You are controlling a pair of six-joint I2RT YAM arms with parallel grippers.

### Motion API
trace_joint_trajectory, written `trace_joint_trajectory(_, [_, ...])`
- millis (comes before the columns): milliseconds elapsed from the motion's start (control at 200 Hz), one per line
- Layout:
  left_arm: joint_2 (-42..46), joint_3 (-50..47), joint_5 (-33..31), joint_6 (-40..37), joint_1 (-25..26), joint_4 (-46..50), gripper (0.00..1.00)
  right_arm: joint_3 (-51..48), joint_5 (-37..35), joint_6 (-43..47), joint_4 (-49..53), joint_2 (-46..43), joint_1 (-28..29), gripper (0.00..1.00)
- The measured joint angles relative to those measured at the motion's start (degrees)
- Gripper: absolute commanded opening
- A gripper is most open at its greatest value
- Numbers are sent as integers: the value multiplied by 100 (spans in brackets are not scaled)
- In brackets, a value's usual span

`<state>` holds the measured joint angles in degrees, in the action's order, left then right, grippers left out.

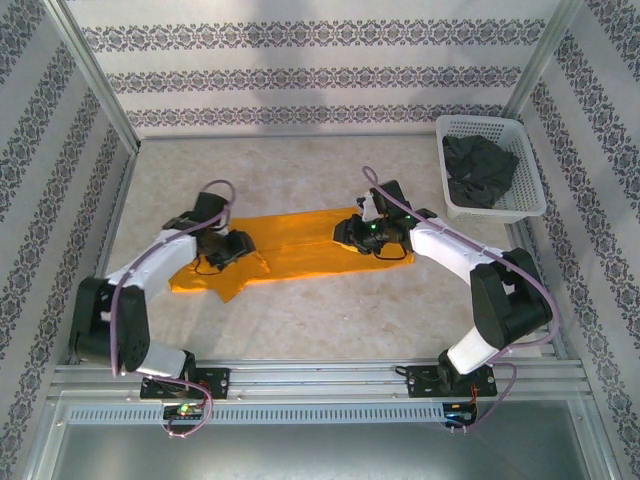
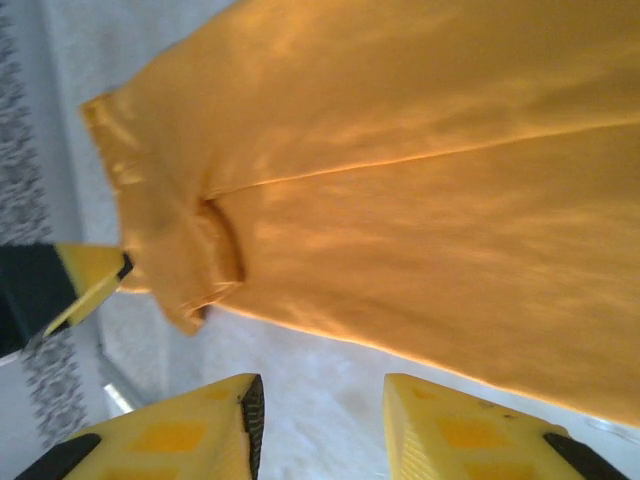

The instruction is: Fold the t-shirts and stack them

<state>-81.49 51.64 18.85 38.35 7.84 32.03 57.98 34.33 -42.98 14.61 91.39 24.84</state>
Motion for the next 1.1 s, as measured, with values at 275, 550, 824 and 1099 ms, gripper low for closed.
trace_joint_trajectory(275, [-197, -216, 46, -503, -1687, 11, 49, 254, 614, -83, -579, 350, 466, 39])
trace_joint_trajectory(550, [-555, -225, -9, -861, -2022, -4, 48, 267, 651, -170, -678, 378, 463, 39])
trace_joint_trajectory(824, [-723, -321, -42, -940, -2024, -203, 34, 267, 651, -192, -678, 378, 463, 38])
trace_joint_trajectory(1099, [-704, -323, 28, -929, -2024, -293, 15, 267, 649, -192, -678, 380, 463, 38])
